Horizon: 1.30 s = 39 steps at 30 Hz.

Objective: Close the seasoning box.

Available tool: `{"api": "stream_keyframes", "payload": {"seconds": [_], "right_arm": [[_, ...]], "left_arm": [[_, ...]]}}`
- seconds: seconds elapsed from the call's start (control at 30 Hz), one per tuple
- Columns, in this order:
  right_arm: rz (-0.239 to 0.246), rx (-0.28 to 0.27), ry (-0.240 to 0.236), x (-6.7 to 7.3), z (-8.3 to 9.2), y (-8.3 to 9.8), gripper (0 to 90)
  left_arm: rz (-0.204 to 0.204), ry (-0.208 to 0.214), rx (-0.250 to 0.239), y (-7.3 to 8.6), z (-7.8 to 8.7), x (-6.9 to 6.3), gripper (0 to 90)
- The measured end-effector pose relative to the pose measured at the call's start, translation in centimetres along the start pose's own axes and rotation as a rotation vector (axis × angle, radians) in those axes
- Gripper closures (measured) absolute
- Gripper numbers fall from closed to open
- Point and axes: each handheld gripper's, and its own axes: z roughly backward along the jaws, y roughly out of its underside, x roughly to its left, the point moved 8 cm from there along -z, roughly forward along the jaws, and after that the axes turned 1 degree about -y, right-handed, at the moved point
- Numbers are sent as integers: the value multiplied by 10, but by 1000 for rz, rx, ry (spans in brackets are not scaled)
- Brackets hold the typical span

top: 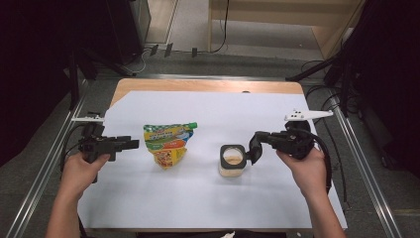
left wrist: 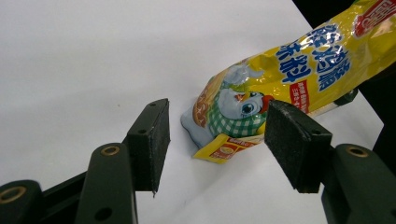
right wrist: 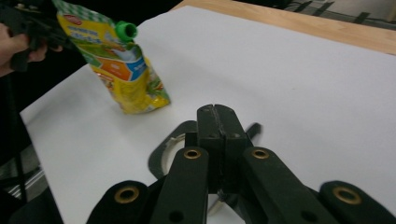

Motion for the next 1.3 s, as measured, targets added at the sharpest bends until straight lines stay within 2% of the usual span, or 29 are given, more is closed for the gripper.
{"api": "stream_keyframes", "payload": {"seconds": [0.17,0.27,0.33,0.43,0.6,0.87,1.3], "right_arm": [[-23,-18,41,-16,9,1,900],[-40,-2,68,-26,7,8,900],[-54,13,72,-31,3,13,900],[-81,31,53,-34,-7,21,900],[-97,58,27,-33,-19,29,900],[-94,81,20,-28,-28,34,900],[-66,101,-26,-14,-42,36,900]], "left_arm": [[5,-1,1,0,-1,1,407],[9,1,3,1,-1,1,407],[9,-1,6,1,-2,1,405],[6,1,5,0,-2,1,401],[13,12,6,1,-2,1,395],[25,18,6,1,-3,2,384],[24,21,6,0,-5,2,384]]}}
